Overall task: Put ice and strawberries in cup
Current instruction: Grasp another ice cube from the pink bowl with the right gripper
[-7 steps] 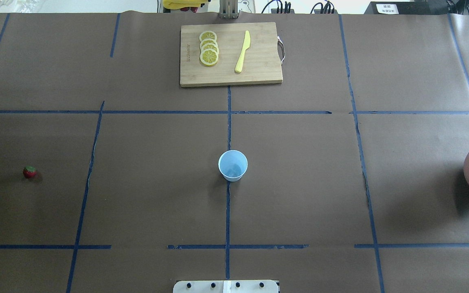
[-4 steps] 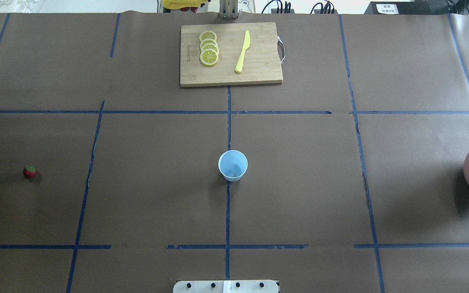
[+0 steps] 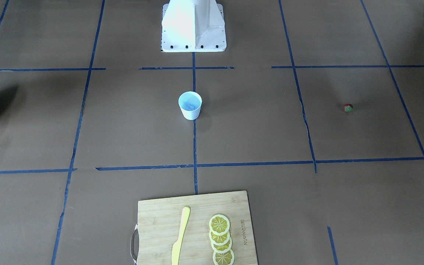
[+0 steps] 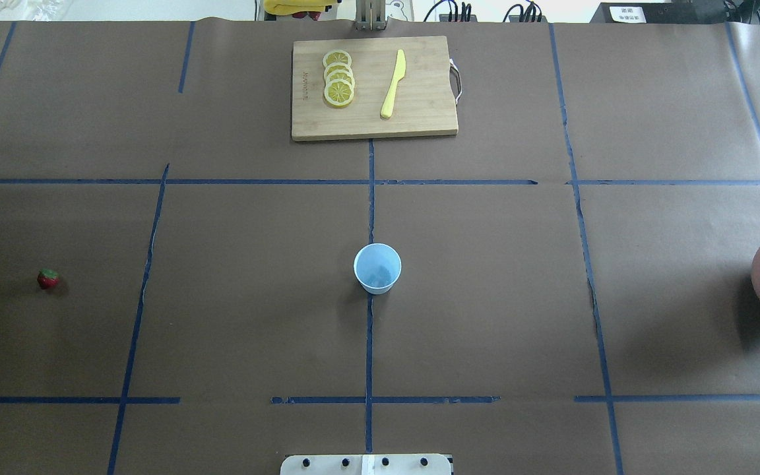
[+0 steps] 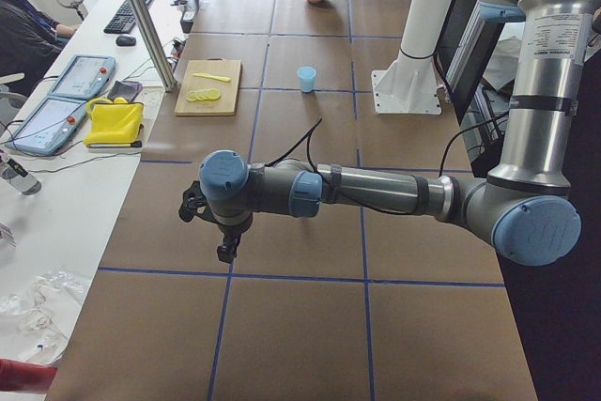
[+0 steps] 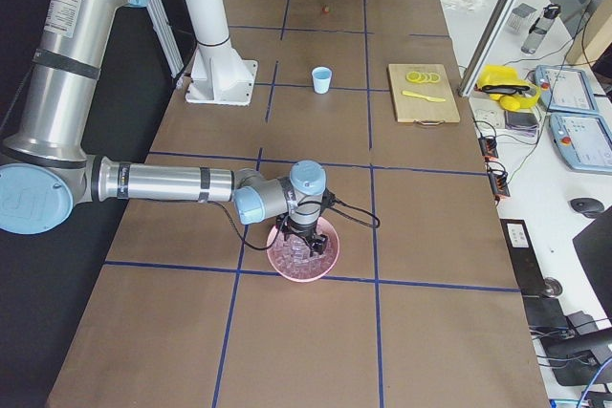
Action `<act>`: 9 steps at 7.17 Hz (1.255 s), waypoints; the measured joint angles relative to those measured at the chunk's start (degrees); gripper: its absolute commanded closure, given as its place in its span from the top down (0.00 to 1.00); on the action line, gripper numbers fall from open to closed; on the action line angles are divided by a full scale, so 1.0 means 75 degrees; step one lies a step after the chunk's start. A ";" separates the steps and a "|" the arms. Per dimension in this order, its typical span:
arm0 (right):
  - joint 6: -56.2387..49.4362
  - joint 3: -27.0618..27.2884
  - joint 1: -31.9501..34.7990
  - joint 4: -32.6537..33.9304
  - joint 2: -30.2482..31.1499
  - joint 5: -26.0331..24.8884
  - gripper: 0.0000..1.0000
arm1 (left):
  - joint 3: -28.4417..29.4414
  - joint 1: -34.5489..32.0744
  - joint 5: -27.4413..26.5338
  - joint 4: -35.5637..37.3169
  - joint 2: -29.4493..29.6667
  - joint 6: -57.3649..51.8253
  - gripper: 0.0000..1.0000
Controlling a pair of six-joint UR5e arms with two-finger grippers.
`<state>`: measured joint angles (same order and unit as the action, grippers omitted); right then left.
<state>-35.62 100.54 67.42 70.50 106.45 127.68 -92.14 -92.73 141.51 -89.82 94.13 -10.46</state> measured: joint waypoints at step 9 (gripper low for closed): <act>-0.0099 0.0118 0.0003 0.0054 0.0033 0.0044 0.13 | -0.0031 0.0000 -0.0001 0.0005 0.0011 0.0010 1.00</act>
<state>-36.37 101.42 67.44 70.91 106.70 128.01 -92.37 -92.73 141.50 -89.79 94.22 -10.38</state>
